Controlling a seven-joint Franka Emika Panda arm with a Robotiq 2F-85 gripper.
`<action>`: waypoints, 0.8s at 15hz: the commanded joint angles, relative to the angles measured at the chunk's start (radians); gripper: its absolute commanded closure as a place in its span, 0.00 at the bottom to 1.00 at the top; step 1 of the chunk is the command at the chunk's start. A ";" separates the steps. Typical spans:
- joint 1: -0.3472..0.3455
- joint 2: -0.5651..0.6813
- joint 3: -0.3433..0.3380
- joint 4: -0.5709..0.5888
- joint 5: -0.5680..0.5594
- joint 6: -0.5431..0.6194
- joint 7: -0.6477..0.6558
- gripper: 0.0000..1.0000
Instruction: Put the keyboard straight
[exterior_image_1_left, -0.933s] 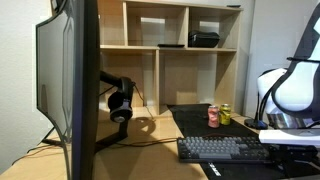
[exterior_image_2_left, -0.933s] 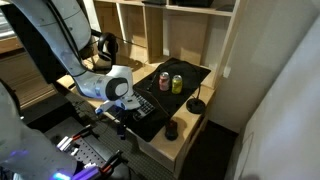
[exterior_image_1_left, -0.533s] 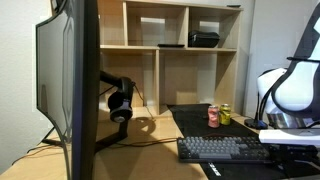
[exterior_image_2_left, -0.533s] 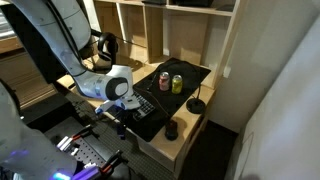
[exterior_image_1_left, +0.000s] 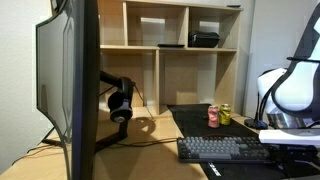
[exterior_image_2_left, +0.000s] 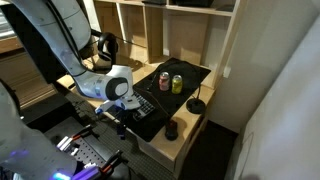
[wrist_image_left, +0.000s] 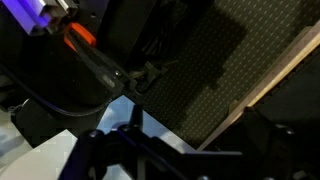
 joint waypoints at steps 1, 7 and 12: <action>0.073 -0.105 -0.039 -0.043 -0.039 0.081 0.035 0.00; 0.080 -0.176 -0.006 -0.024 -0.084 0.139 0.091 0.00; 0.070 -0.123 -0.007 -0.013 -0.057 0.062 0.072 0.00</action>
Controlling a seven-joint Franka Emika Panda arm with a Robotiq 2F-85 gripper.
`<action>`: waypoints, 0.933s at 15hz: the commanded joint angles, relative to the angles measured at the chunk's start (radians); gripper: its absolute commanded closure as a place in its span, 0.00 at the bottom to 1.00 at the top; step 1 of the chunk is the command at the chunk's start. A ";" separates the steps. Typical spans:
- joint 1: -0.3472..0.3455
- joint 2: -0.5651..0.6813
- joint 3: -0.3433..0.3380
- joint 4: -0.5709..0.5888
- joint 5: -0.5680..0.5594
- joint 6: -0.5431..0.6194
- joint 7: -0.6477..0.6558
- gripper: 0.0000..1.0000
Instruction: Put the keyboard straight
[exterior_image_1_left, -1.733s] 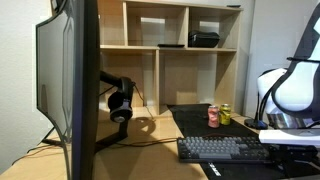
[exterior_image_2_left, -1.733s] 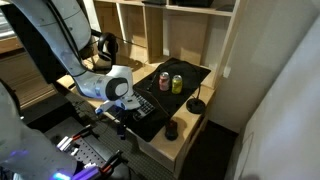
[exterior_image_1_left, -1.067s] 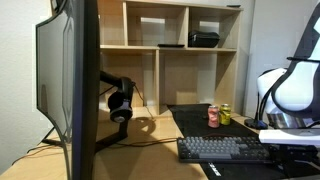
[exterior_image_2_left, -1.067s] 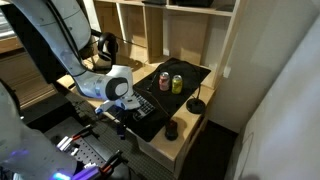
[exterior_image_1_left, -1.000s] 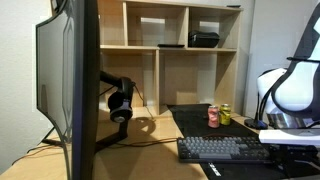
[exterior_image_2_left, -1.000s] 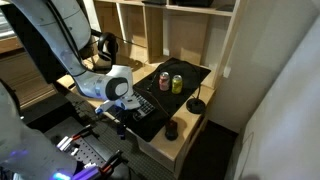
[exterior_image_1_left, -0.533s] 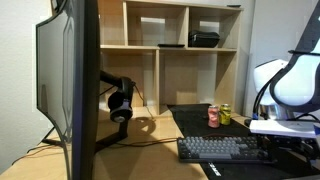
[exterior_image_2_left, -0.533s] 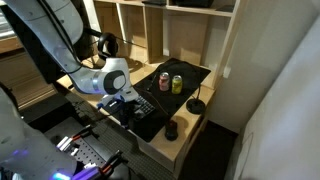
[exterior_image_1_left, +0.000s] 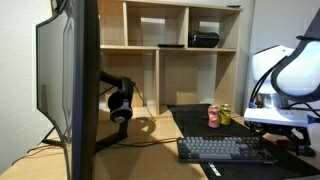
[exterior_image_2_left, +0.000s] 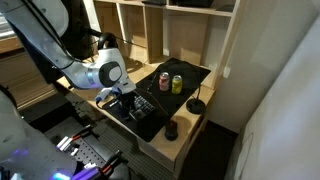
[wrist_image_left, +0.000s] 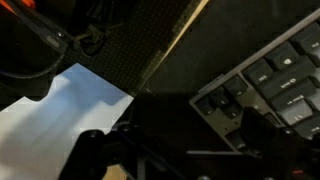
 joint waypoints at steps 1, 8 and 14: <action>-0.017 0.071 0.005 0.018 0.040 -0.064 -0.030 0.00; -0.003 0.110 -0.014 0.031 0.010 -0.071 0.023 0.00; 0.006 0.272 -0.087 0.067 -0.014 0.159 0.127 0.00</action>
